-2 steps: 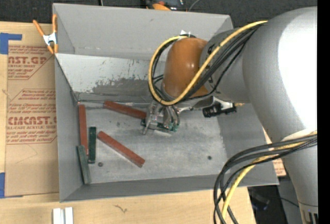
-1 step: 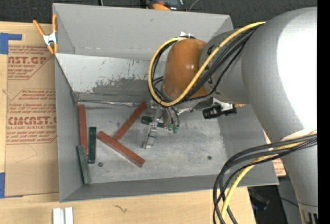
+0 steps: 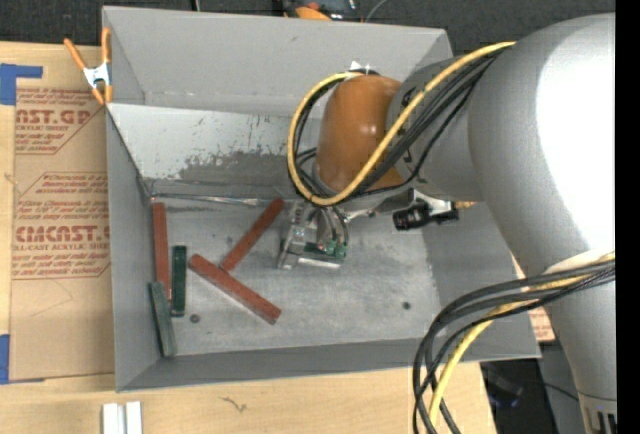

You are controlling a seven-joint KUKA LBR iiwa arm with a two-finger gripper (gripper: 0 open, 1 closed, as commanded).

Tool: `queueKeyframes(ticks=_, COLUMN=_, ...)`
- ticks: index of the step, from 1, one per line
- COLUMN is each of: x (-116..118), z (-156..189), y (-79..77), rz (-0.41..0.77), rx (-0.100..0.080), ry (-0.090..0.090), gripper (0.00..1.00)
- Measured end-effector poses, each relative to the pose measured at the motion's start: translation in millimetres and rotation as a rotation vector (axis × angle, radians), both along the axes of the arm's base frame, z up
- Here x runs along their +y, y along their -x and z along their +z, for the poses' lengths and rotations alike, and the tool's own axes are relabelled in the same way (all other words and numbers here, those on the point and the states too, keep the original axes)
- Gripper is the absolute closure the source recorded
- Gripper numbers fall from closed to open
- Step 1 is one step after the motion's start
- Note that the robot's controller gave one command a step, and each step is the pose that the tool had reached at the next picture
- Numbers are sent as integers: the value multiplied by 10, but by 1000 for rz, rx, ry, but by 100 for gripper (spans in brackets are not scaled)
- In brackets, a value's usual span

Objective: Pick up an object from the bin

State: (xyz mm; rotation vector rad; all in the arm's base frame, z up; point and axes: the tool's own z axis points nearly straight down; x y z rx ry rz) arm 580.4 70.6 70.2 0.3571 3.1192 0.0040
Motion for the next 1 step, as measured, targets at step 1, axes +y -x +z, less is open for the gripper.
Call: queueKeyframes(ticks=1, x=-214, z=1054, y=224, rz=-62, rx=-5, ry=1, gripper=100)
